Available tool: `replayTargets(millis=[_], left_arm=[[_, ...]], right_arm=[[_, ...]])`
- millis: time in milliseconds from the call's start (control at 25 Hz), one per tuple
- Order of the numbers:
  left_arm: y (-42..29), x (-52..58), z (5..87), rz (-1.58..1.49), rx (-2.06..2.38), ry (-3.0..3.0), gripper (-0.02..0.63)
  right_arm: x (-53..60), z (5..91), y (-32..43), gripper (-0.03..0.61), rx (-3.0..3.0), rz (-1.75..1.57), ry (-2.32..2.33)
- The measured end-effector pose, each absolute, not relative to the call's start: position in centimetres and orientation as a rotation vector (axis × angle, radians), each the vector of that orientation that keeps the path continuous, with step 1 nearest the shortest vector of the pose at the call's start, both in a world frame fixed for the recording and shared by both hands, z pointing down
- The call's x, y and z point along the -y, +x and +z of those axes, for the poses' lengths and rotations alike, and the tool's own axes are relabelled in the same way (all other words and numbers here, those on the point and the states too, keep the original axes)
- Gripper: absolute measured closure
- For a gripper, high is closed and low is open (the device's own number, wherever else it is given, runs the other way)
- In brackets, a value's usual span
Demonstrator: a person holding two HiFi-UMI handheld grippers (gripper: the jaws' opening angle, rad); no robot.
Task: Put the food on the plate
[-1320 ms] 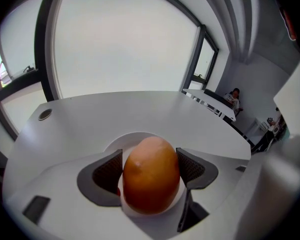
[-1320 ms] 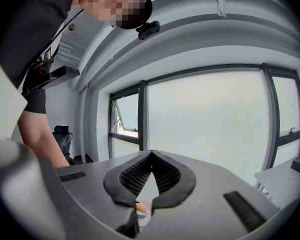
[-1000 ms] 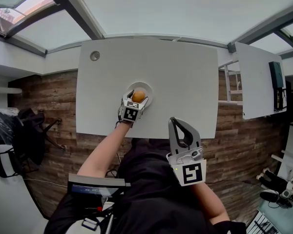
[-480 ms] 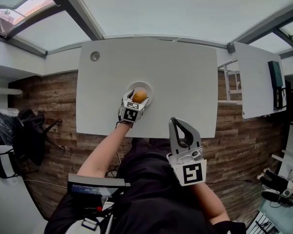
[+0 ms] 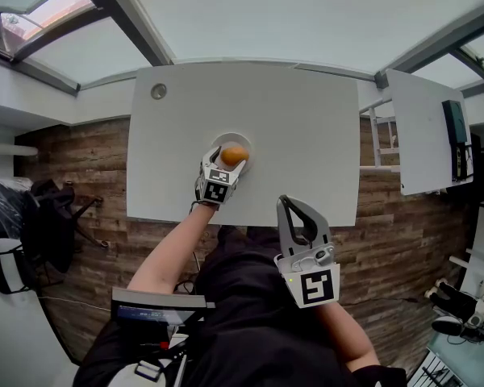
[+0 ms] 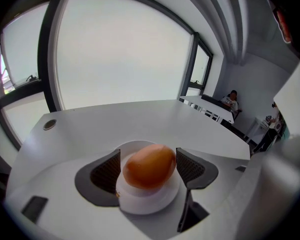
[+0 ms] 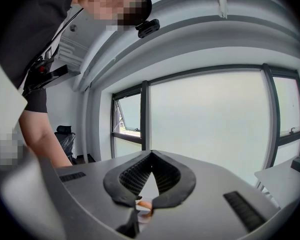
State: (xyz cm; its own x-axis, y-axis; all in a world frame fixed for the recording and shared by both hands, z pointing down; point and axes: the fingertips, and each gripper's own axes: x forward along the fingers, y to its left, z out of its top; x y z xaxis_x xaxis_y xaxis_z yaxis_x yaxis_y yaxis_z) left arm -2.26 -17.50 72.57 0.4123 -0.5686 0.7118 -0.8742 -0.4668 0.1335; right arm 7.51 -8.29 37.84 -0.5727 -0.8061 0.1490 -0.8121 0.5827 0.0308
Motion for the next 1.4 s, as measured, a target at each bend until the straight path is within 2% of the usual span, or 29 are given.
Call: replayTargets(millis=[1400], left_arm=[[-3.6,13.4,68.3,0.764,1.340,2.211,0.276]], right_arm=[[3.8,36.6,7.8,0.581,2.680,0.050,1.391]])
